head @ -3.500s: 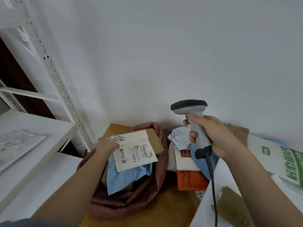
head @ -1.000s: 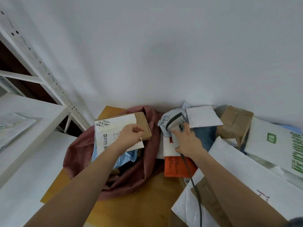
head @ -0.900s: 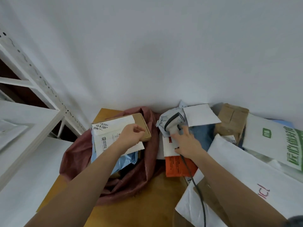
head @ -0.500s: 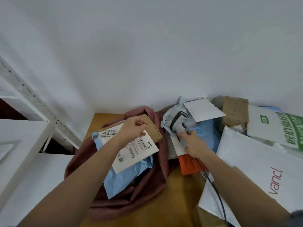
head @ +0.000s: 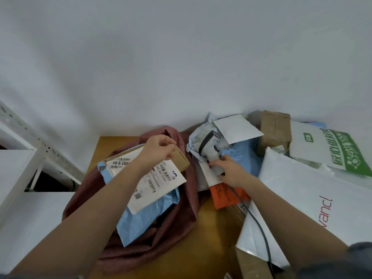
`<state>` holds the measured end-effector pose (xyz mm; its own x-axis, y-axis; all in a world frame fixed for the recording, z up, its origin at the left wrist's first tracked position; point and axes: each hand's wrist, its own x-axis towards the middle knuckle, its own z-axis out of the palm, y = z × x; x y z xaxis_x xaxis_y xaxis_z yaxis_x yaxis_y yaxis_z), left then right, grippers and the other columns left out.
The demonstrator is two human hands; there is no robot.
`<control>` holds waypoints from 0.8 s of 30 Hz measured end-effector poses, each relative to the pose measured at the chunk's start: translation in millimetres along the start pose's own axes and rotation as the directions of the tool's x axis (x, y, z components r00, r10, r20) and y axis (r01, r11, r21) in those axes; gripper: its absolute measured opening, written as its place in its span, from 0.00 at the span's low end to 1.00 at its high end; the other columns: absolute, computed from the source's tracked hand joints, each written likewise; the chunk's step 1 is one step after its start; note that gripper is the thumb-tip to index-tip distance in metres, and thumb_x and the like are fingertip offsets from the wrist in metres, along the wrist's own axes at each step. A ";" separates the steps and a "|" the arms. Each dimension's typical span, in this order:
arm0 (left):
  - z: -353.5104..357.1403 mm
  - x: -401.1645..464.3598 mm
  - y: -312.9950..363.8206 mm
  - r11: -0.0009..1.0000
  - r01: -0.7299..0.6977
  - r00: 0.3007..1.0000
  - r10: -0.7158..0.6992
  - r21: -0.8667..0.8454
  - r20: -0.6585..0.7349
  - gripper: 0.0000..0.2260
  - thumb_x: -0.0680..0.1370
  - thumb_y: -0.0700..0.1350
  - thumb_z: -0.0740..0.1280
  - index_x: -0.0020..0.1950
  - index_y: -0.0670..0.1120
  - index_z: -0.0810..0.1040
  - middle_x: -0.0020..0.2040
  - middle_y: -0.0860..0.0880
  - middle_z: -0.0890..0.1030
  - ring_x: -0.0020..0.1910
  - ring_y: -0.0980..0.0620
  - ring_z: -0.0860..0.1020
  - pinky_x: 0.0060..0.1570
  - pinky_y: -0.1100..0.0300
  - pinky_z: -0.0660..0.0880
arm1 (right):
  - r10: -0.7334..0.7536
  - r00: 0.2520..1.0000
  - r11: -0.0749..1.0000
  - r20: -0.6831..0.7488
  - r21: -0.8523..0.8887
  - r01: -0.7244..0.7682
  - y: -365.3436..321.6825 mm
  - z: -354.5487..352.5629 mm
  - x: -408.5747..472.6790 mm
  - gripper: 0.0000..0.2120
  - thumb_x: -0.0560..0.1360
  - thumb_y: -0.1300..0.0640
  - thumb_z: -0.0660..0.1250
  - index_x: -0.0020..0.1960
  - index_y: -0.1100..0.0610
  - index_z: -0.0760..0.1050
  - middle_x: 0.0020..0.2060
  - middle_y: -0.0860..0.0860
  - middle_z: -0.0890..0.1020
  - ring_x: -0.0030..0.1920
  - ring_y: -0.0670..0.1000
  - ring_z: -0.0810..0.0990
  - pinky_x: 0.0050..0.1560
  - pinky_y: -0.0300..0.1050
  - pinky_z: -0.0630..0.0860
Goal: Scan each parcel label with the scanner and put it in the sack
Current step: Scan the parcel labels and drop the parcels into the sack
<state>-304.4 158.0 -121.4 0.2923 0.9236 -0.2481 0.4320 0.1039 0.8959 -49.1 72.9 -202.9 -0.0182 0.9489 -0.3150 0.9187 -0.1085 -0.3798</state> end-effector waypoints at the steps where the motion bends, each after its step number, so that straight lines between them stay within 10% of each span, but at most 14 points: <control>1: 4.2 -0.1 -0.6 1.000 0.005 1.000 -0.005 -0.007 0.000 0.04 0.77 0.39 0.68 0.47 0.47 0.81 0.43 0.47 0.82 0.36 0.55 0.82 0.35 0.68 0.77 | -0.011 1.000 1.000 0.008 -0.002 0.011 1.9 -0.5 1.2 0.26 0.75 0.63 0.67 0.70 0.47 0.69 0.62 0.56 0.66 0.56 0.55 0.73 0.52 0.38 0.68; 10: 40.2 -0.9 -7.8 0.998 0.038 0.999 -0.040 -0.049 -0.031 0.06 0.78 0.38 0.66 0.46 0.47 0.80 0.46 0.42 0.84 0.40 0.49 0.83 0.48 0.53 0.82 | -0.099 0.992 0.991 0.080 0.099 0.091 15.3 -11.9 6.7 0.28 0.72 0.59 0.72 0.70 0.46 0.70 0.66 0.55 0.66 0.62 0.55 0.71 0.58 0.37 0.66; 24: 15.7 -3.1 -15.0 0.992 0.056 0.989 -0.070 -0.114 -0.128 0.08 0.79 0.36 0.64 0.45 0.47 0.79 0.43 0.47 0.82 0.38 0.51 0.82 0.40 0.62 0.80 | -0.031 0.999 0.999 -0.038 -0.037 0.029 -6.6 -15.7 5.3 0.22 0.73 0.56 0.69 0.67 0.48 0.74 0.61 0.57 0.65 0.62 0.59 0.65 0.65 0.49 0.66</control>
<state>-298.4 147.8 -139.9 0.1499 0.9536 -0.2611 0.3479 0.1963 0.9168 -49.1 83.3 -188.4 -0.0312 0.9624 -0.2698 0.9317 -0.0697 -0.3564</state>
